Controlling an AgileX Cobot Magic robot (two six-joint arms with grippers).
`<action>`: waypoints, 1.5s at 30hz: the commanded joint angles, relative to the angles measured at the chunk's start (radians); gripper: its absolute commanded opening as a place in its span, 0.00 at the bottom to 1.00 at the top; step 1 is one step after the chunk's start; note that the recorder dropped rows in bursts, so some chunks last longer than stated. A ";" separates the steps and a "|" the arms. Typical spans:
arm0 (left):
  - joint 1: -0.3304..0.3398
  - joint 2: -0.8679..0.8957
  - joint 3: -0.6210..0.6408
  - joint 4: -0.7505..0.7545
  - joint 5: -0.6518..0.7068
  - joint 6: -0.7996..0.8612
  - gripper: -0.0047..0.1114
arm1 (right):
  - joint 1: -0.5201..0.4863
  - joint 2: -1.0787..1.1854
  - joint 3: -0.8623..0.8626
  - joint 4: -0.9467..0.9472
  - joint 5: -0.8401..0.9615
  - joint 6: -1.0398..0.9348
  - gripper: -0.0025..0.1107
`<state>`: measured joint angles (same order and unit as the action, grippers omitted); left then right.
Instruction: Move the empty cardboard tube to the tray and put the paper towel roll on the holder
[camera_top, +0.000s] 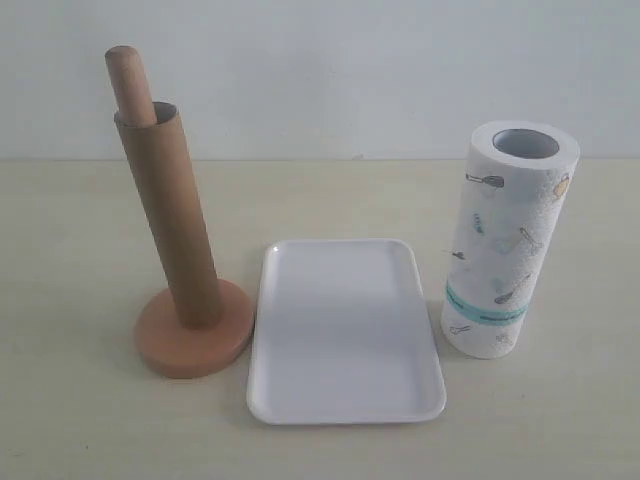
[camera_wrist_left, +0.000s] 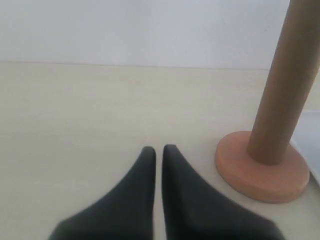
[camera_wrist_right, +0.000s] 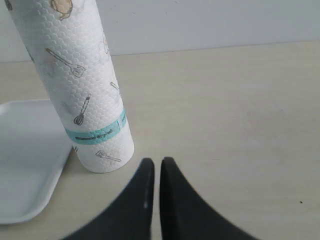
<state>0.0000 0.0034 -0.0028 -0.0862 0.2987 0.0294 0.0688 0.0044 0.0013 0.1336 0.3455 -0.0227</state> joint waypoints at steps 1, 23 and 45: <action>0.001 -0.003 0.003 0.000 -0.003 0.002 0.08 | 0.001 -0.004 -0.001 -0.005 -0.004 -0.001 0.06; -0.004 -0.003 0.003 0.000 -0.003 0.002 0.08 | 0.001 -0.004 -0.001 -0.005 -0.004 -0.001 0.06; -0.004 -0.003 0.003 0.000 -0.160 0.006 0.08 | 0.001 -0.004 -0.001 -0.005 -0.002 -0.002 0.06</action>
<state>0.0000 0.0034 -0.0028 -0.0862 0.2330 0.0294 0.0688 0.0044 0.0013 0.1336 0.3455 -0.0227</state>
